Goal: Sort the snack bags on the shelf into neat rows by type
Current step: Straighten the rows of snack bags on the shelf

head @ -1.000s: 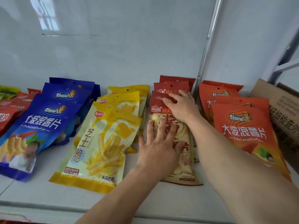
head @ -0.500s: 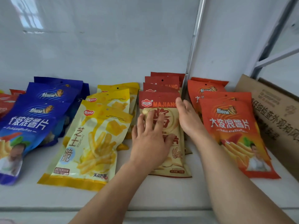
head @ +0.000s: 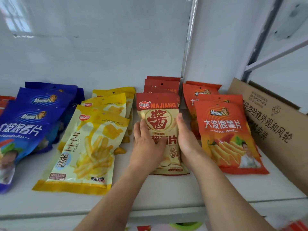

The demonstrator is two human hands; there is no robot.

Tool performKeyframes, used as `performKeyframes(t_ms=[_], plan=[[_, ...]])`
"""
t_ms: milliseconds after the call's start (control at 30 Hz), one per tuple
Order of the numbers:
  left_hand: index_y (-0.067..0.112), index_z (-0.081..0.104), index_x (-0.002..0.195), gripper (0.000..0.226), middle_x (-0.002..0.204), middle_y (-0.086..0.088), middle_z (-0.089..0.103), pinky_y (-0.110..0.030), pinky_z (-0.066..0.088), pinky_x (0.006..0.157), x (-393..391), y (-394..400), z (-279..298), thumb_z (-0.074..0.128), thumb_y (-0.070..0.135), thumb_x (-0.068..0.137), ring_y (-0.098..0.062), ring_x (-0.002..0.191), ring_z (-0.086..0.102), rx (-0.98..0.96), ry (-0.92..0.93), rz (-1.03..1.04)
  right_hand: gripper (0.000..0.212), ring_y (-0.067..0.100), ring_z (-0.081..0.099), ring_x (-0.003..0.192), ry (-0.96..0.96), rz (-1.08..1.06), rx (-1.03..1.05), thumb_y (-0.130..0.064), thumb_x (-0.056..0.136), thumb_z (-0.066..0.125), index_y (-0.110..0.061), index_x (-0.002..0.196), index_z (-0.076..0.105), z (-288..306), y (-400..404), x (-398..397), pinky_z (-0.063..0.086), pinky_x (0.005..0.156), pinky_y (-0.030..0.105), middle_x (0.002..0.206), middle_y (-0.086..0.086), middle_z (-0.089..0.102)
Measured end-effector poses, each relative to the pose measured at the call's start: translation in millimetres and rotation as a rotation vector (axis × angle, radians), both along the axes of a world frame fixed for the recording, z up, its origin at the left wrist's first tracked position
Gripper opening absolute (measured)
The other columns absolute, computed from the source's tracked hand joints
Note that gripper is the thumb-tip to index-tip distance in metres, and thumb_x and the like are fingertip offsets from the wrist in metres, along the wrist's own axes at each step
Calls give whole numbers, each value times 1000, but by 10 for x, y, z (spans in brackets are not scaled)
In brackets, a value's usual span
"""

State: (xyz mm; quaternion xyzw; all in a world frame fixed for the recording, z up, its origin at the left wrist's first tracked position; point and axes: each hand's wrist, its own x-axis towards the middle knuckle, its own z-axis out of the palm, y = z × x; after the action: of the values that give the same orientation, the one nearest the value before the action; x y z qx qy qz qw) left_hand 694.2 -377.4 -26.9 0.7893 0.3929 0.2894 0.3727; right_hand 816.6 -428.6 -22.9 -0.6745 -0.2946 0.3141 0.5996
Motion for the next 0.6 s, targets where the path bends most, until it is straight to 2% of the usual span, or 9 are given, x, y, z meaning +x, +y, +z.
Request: performKeyframes(t_ms=[67,133,200,267,400,467,533,600], plan=[[18,1,158,89,163,-2,4,-38,30,115,3,8,-6,60,41,95,-24,149,20,11,1,-7,88,15,66,111,-37,1,-28,-96,67,29,-37,124,61,-43,19,-14,47,102,47,115,-11,72],[18,0,158,89,163,-2,5,-37,31,114,-5,14,-5,59,41,96,-24,149,20,8,11,-15,97,15,61,115,-118,-3,-90,-99,65,27,-34,133,51,-26,20,-7,44,104,47,123,-11,66],[18,0,158,88,163,-2,5,-37,30,115,-13,12,-2,58,41,96,-23,149,20,3,24,-24,78,15,56,116,-195,-23,-157,-84,84,29,-28,138,42,63,24,-8,43,101,41,126,-11,58],[18,0,158,89,163,-2,6,-39,28,116,-16,5,3,58,44,96,-25,150,18,1,36,-32,66,16,54,116,-267,-27,-176,-70,94,33,-25,142,36,144,77,48,41,94,36,124,-9,54],[18,1,158,95,164,-5,7,-42,14,121,-9,45,48,57,56,91,-26,152,5,12,59,-5,86,25,50,132,-290,-90,-195,-77,86,41,-24,152,27,260,284,166,39,110,47,144,-3,51],[17,4,158,99,164,-7,11,-44,12,123,32,145,115,57,62,87,-27,152,5,-31,47,17,83,24,52,129,-243,-119,-165,-75,86,48,-25,150,32,273,344,211,40,110,49,143,-3,51],[21,12,157,108,161,-7,21,-51,23,121,80,257,183,59,72,75,-29,150,18,-134,-5,31,82,23,58,121,-166,-133,-120,-75,81,56,-28,146,39,245,373,241,46,105,48,136,-4,57],[26,22,152,116,154,-6,34,-52,39,111,111,347,193,57,82,56,-29,141,37,-241,-54,49,86,23,65,110,-93,-125,-108,-80,71,61,-32,141,45,189,409,254,51,99,47,128,-3,64]])
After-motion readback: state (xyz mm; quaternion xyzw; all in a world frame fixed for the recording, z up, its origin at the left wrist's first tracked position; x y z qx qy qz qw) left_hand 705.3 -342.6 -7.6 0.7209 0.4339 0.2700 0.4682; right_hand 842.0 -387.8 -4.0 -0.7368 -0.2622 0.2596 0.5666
